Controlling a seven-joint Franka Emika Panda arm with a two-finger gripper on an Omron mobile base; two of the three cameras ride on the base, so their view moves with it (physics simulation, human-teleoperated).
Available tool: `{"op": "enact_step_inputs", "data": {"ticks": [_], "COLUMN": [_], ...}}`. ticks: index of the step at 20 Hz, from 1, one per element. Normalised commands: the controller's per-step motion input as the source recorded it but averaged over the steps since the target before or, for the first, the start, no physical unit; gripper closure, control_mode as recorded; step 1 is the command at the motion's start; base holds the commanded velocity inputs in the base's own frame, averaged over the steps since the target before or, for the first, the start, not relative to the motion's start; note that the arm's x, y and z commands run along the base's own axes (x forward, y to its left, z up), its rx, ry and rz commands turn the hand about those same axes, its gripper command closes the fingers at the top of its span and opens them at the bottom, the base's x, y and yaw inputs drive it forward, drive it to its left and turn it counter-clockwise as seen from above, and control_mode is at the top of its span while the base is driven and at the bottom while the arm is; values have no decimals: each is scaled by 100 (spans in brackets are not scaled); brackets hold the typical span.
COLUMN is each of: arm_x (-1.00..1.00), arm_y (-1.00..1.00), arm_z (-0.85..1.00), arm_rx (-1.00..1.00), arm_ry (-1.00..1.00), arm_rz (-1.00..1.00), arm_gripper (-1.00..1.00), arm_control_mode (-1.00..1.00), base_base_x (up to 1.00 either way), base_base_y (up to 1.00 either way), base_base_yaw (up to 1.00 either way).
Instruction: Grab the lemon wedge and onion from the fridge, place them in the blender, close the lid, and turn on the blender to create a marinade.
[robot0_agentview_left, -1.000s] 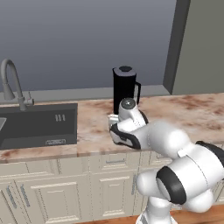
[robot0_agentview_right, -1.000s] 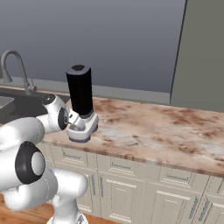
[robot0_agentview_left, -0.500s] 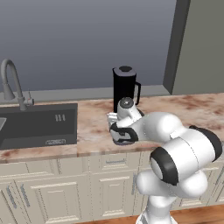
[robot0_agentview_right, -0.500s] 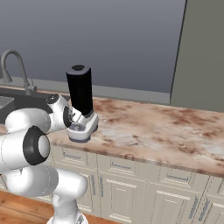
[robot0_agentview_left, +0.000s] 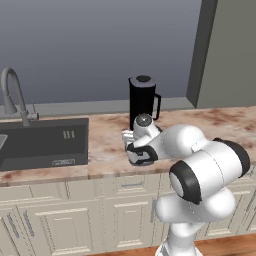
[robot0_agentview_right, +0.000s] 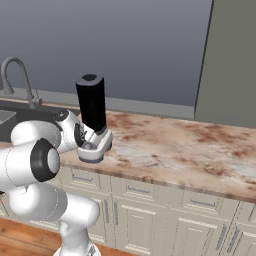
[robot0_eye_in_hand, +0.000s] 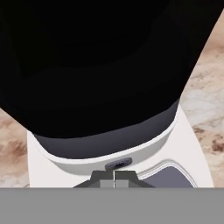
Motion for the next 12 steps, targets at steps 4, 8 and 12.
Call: {"op": "enact_step_inputs", "data": {"ticks": [4, 8, 12], "arm_x": [35, 37, 39], "arm_y": [0, 0, 0], "arm_z": [-1, -2, -3], "arm_rx": [0, 0, 0], "arm_ry": [-3, -1, -1], "arm_rz": [0, 0, 0], "arm_gripper": [100, 100, 100], "arm_control_mode": [-100, -100, -100], "base_base_x": [0, 0, 0], "base_base_y": [0, 0, 0], "base_base_yaw": [0, 0, 0]}}
